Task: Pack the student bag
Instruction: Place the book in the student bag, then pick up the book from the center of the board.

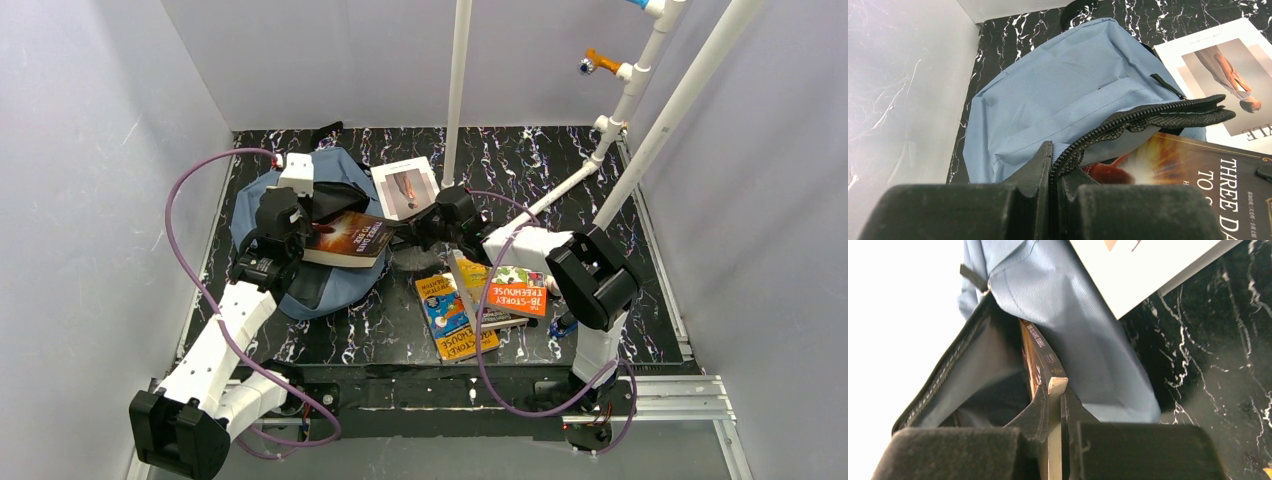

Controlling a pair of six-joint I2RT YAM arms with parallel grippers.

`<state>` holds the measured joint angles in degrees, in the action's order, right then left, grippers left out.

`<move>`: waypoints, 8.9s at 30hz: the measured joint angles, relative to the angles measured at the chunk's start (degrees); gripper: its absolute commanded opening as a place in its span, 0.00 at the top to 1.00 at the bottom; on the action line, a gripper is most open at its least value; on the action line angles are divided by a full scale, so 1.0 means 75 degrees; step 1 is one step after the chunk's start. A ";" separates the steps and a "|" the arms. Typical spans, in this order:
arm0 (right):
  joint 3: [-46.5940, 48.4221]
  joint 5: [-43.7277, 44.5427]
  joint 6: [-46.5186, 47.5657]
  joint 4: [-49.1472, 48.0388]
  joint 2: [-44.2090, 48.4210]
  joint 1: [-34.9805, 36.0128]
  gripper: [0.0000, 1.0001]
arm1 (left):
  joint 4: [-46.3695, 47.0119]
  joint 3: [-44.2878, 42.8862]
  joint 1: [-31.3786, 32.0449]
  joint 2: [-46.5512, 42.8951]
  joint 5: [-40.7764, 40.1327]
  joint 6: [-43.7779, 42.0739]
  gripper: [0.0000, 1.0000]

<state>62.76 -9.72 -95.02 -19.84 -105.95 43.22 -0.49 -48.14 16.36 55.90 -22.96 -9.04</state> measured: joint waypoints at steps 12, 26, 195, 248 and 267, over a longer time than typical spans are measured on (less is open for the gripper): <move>0.0860 0.1116 -0.0160 0.0396 -0.0699 0.0175 0.99 | -0.0128 0.0000 -0.0015 -0.0178 0.0012 0.0734 1.00; 0.2993 0.3873 0.0478 -0.0166 -0.2687 0.1568 0.94 | -0.0192 -0.0050 -0.0023 -0.0248 0.0583 0.0551 1.00; 0.2594 0.0076 1.0022 0.3634 -0.1300 -0.1818 0.18 | -0.0353 -0.2366 0.1431 0.6108 0.2955 0.7799 0.66; -0.0653 -0.0329 -0.0020 -0.1725 -0.1020 -0.1839 0.02 | 0.1405 -0.1489 0.1274 0.5097 0.3882 0.8087 1.00; -0.0399 0.0204 -0.1871 -0.4572 -0.2361 -0.1722 0.34 | 0.1501 -0.1128 0.1029 0.5007 0.4162 0.8061 1.00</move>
<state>59.77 -8.19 -109.06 -54.13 -123.66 30.30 10.76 -56.60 24.08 93.45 8.25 51.42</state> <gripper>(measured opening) 0.804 0.010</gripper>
